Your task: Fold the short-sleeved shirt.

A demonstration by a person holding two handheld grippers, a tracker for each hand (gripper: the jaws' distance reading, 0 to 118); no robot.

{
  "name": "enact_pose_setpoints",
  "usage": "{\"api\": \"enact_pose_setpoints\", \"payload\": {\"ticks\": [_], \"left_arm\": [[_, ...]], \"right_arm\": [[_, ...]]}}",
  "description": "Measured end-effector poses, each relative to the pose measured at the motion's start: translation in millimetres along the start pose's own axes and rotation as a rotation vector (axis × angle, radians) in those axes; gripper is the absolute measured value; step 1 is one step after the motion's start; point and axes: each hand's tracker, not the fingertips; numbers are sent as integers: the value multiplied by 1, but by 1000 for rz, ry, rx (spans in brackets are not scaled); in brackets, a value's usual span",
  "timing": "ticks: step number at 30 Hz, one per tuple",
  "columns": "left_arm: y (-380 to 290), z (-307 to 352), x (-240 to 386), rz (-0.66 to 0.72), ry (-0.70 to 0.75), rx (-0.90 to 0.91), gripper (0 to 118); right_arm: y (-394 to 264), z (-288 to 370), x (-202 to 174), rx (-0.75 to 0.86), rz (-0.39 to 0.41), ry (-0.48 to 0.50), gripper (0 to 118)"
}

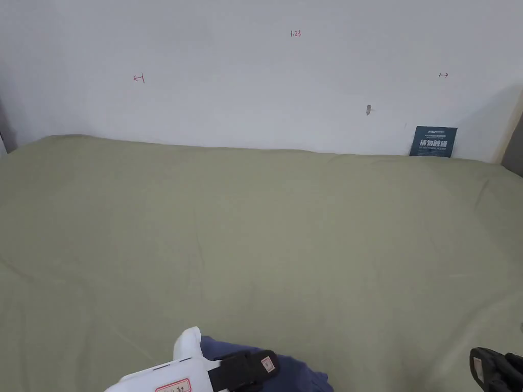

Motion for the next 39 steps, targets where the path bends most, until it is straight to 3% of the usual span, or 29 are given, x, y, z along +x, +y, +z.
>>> {"api": "enact_pose_setpoints", "payload": {"ticks": [4, 6, 7, 8, 9, 10, 11, 18, 21, 25, 29, 31, 35, 36, 37, 38, 39], "left_arm": [[-29, -45, -35, 94, -106, -152, 0], [-50, -71, -50, 53, -80, -241, 0], [-63, -83, -62, 102, 17, -273, 0], [-74, -93, -73, 138, 62, -265, 0], [-80, -86, -79, 134, -91, -118, 0], [-79, -83, -71, 122, -118, -38, 0], [-78, -87, -69, 141, -48, -71, 0], [-55, -71, -32, 84, 36, -213, 0], [-14, -24, 12, -104, -77, -95, 0], [53, 49, 26, -114, 74, 52, 0], [89, 111, 15, -176, 213, 165, 0], [92, 126, 5, -152, 248, 149, 0], [86, 139, -22, -121, 288, 114, 1], [84, 138, -29, -103, 287, 103, 6], [82, 136, -39, -72, 289, 82, 31], [80, 133, -45, -50, 292, 66, 58], [79, 131, -51, -33, 297, 49, 82]], "right_arm": [[1, 3, -3, 6, 15, 13, 0], [1, 3, -3, -1, 20, 12, 0], [2, 3, -3, -6, 25, 6, 0], [3, 3, -3, -9, 31, 1, 0], [4, 5, -3, -9, 37, -3, 0], [5, 6, -4, -9, 42, -7, 0], [5, 8, -4, -7, 46, -11, 0], [9, -16, -21, -15, 71, 42, 0], [2, -42, -36, -31, 58, 177, 0], [-15, -89, -60, -115, -40, 448, 0], [-47, -145, -88, -245, -210, 788, 0], [-66, -174, -97, -323, -275, 886, 0], [-101, -220, -104, -507, -364, 890, 0], [-109, -228, -102, -548, -373, 870, 0], [-116, -235, -100, -600, -345, 754, 0], [-124, -239, -97, -621, -272, 723, 0], [-129, -243, -90, -586, -325, 750, 0]]}}
